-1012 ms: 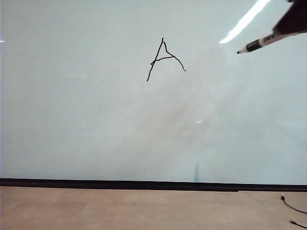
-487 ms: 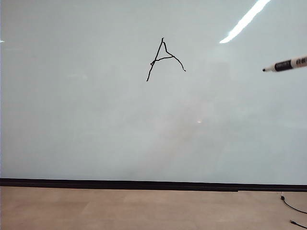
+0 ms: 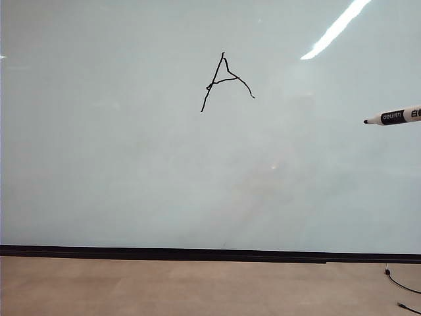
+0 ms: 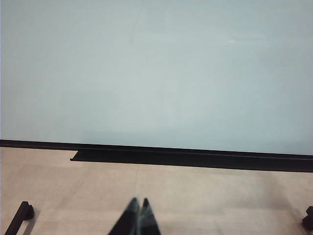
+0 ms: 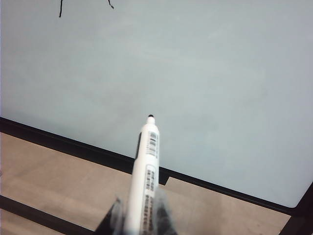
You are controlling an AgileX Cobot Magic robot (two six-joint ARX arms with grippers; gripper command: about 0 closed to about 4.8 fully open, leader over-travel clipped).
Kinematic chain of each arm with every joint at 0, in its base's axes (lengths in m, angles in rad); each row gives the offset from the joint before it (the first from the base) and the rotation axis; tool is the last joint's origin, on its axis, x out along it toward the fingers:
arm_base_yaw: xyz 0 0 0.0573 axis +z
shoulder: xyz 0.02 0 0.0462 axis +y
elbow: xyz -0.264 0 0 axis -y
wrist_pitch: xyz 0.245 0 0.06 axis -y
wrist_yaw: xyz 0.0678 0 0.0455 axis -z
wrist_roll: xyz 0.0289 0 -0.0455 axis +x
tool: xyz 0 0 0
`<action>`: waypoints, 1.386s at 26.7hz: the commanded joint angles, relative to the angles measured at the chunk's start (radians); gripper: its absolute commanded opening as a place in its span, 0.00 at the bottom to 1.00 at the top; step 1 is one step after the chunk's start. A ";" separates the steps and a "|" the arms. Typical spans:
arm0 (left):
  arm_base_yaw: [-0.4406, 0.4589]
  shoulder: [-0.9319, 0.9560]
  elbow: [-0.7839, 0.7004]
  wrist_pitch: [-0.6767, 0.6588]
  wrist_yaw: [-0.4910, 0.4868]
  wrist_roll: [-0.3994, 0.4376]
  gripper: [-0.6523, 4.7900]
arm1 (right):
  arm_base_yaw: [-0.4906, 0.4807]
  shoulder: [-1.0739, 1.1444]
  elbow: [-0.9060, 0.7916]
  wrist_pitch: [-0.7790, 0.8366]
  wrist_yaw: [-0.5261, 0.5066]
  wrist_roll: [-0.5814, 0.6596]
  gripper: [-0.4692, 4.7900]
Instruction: Pick up the pen on the shelf to the right of the whiteboard and write the letter A.
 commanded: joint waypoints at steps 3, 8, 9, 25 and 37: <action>0.000 0.000 0.003 0.006 0.004 0.005 0.11 | -0.001 0.000 -0.009 0.011 0.005 0.003 0.07; 0.000 0.000 0.003 0.006 0.003 0.005 0.11 | -0.032 0.000 -0.029 0.043 0.007 0.003 0.07; 0.000 0.000 0.003 0.006 0.004 0.005 0.11 | -0.043 0.000 -0.029 0.043 -0.001 0.000 0.07; 0.000 0.000 0.003 0.006 0.004 0.004 0.11 | -0.370 0.000 -0.029 0.061 -0.186 -0.027 0.07; 0.000 0.000 0.003 0.006 0.004 0.005 0.11 | -0.643 0.000 -0.029 0.091 -0.359 -0.027 0.07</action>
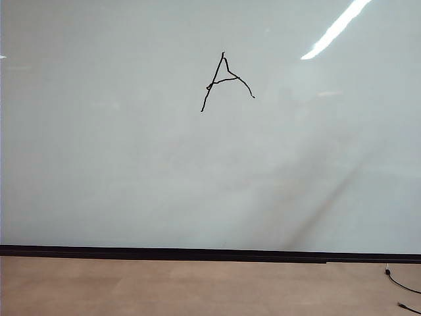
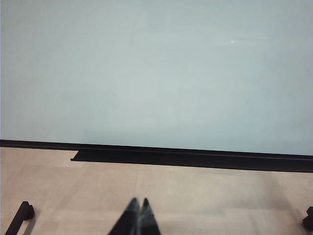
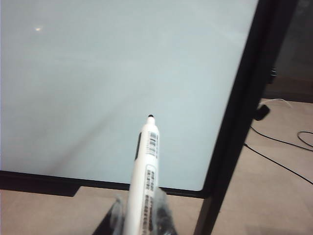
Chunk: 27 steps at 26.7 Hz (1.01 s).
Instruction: Pick up the pen on the shelf to the right of the whiteboard and write the letter A.
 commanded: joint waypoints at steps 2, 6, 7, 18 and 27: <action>0.000 0.000 0.003 0.006 0.004 0.005 0.11 | -0.003 0.000 0.004 0.018 0.027 -0.001 0.07; 0.000 0.000 0.003 0.006 0.003 0.005 0.11 | 0.000 0.000 0.004 0.005 0.023 0.026 0.08; 0.000 0.000 0.003 0.006 0.004 0.005 0.11 | 0.000 0.000 0.004 -0.003 0.023 0.025 0.08; 0.000 0.000 0.003 0.006 0.004 0.005 0.11 | 0.000 0.000 0.004 -0.011 0.024 0.024 0.08; 0.000 0.000 0.003 0.006 0.004 0.005 0.11 | 0.001 0.000 0.004 -0.011 0.024 0.024 0.08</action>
